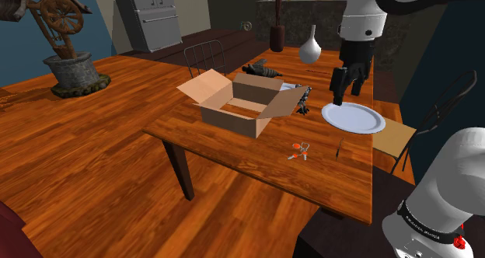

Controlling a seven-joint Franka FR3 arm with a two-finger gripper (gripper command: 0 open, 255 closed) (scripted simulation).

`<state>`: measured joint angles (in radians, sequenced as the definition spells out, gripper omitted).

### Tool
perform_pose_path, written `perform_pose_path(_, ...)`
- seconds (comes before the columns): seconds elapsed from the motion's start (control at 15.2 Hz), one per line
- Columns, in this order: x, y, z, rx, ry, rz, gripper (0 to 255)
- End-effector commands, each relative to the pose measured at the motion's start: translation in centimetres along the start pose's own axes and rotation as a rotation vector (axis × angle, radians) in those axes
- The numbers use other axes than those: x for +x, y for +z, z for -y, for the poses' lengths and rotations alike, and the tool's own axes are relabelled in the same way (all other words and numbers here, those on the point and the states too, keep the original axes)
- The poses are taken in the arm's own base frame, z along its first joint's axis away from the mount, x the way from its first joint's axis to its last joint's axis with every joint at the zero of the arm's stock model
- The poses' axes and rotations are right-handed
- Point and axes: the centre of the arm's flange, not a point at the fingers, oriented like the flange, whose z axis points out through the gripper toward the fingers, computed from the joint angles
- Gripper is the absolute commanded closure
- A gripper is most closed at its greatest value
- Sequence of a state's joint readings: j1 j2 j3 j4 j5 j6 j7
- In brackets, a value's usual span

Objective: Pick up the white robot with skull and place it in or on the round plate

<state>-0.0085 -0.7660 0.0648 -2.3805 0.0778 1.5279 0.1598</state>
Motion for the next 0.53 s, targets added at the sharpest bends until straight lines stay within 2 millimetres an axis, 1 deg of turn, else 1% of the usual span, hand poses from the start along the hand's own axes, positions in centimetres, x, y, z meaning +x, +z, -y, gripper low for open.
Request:
perform_pose_path(0.0, 0.0, 0.0, 0.0, 0.0, 0.0, 0.0, 0)
perform_pose_path(0.2, 3.7, 1.0, -0.4, 0.014, 0.119, -0.009, 0)
perform_pose_path(0.46, 8.4, 2.3, -1.7, 0.033, 0.278, -0.022, 0)
